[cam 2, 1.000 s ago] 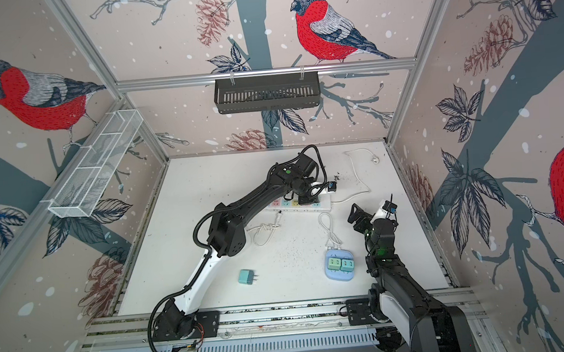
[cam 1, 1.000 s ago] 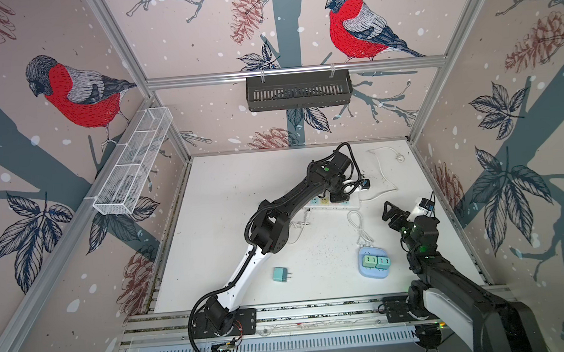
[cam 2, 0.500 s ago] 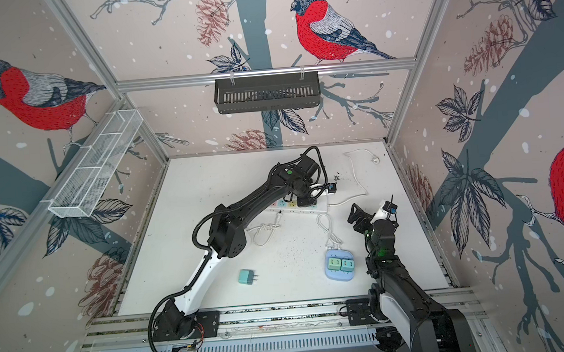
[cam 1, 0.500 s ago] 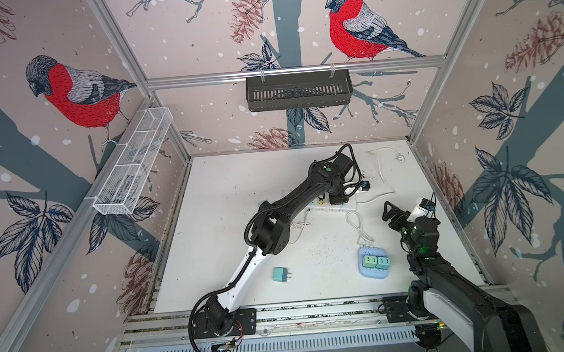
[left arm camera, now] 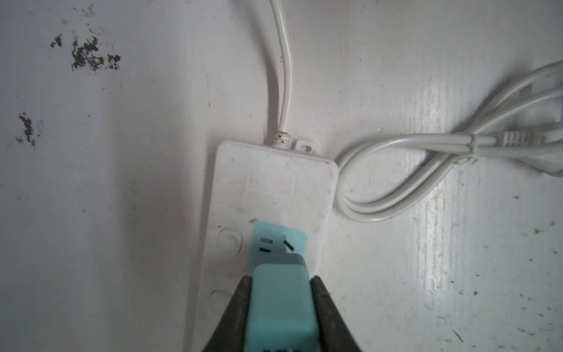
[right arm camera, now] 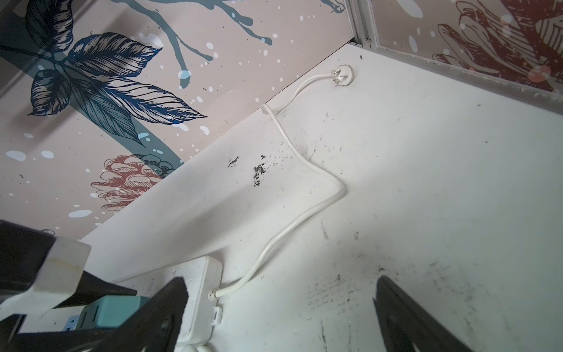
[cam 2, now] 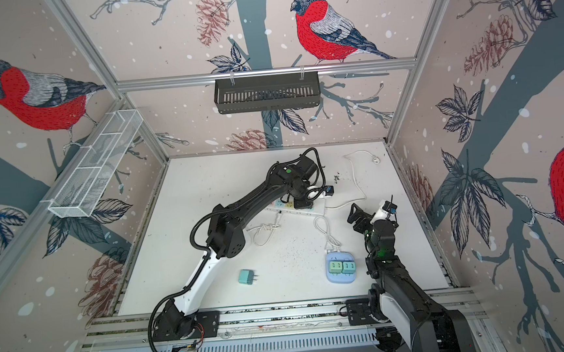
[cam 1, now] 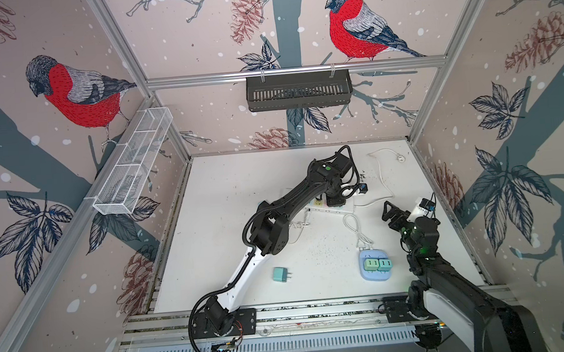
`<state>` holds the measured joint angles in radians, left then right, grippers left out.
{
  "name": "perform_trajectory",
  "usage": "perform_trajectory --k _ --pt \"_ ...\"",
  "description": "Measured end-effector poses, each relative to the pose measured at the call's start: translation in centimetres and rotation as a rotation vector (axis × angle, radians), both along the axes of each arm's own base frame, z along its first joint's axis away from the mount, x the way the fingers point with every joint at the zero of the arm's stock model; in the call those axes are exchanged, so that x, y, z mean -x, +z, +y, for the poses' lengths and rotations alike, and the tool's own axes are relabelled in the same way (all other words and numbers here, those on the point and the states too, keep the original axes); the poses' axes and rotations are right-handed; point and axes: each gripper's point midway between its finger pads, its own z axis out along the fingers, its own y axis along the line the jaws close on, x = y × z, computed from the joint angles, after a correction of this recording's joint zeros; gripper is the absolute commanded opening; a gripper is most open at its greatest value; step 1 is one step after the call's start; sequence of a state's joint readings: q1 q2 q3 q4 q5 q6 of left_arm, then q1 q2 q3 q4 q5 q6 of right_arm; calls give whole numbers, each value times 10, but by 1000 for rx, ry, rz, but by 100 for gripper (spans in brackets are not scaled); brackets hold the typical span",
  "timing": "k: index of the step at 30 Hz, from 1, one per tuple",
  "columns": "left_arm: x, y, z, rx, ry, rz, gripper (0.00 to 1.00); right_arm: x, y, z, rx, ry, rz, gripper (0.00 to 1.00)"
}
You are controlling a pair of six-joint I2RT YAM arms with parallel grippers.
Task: Insert the plug
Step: 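Lower the teal adapter with the left gripper into the end socket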
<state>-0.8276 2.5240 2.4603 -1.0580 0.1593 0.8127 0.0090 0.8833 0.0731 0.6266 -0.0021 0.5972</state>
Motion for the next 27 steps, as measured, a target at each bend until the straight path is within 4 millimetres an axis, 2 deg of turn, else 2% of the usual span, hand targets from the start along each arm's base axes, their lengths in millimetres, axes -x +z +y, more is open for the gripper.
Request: perform_trajectory --k 10,20,27 --pt "-5 -3 1 16 -27 -21 0 0 1 1 0 3 -3 97" --pt "-23 0 -14 81 -67 -97 0 0 1 2 1 6 -3 97" --pt "-31 3 -16 104 -24 -134 0 0 1 3 1 9 -3 97"
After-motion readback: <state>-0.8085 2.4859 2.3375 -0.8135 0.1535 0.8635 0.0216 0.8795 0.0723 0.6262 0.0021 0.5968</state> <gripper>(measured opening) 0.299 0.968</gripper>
